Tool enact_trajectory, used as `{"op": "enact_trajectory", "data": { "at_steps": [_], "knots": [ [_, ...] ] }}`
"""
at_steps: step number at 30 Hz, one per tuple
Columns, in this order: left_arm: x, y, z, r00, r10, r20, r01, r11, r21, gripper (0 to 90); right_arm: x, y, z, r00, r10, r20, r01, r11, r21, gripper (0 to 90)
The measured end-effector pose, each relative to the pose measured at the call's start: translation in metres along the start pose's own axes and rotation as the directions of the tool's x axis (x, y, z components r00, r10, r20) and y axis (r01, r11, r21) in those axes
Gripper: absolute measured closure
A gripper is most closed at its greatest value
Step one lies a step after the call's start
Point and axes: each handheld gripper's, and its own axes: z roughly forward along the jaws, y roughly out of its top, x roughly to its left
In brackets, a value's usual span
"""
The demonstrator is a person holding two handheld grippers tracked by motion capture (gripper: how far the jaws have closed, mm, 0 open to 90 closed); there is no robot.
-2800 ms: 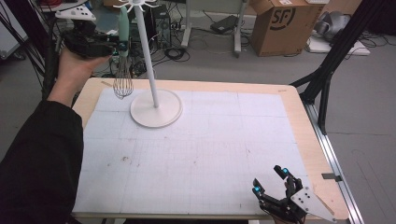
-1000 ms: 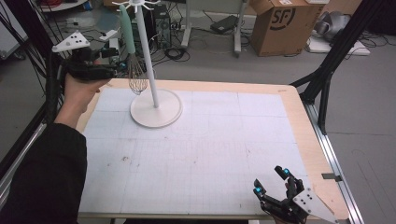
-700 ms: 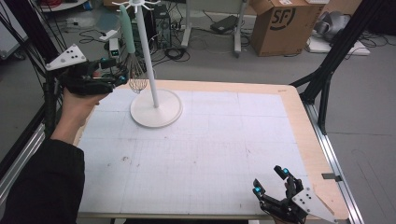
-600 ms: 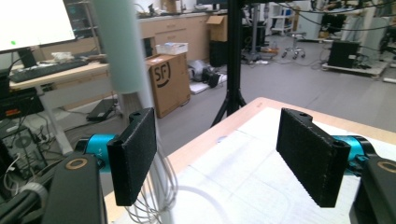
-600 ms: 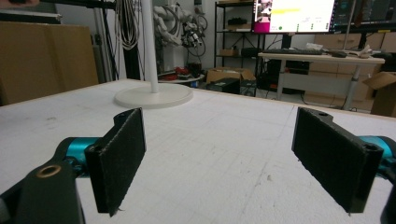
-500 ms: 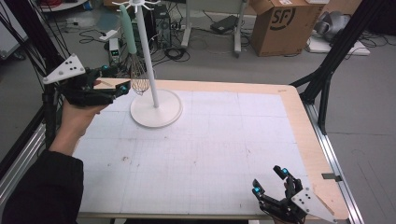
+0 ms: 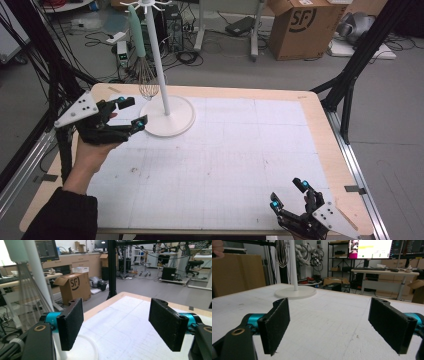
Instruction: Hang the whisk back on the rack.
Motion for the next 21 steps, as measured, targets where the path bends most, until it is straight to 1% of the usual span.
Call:
{"op": "enact_trajectory", "data": {
  "at_steps": [4, 7, 15, 21],
  "knots": [
    [-0.011, -0.014, 0.001, 0.9998, -0.011, 0.019, 0.011, 0.9999, 0.008, 28.3, 0.000, 0.000, 0.000, 1.0000, -0.003, 0.004, 0.003, 1.000, -0.001, 16.6],
    [-0.018, -0.024, -0.001, 0.9995, -0.021, 0.022, 0.021, 0.9998, 0.003, 28.3, 0.000, 0.000, 0.000, 1.0000, -0.003, 0.006, 0.003, 1.000, 0.001, 16.6],
    [-0.027, -0.035, -0.009, 0.9991, -0.035, 0.022, 0.035, 0.9994, -0.006, 28.6, 0.000, 0.000, 0.000, 1.0000, -0.005, 0.004, 0.005, 1.000, 0.000, 16.6],
    [-0.039, -0.047, -0.014, 0.9984, -0.048, 0.031, 0.048, 0.9988, -0.012, 28.8, 0.000, 0.000, 0.001, 1.0000, -0.007, 0.001, 0.007, 1.000, -0.002, 16.6]
  ]
}}
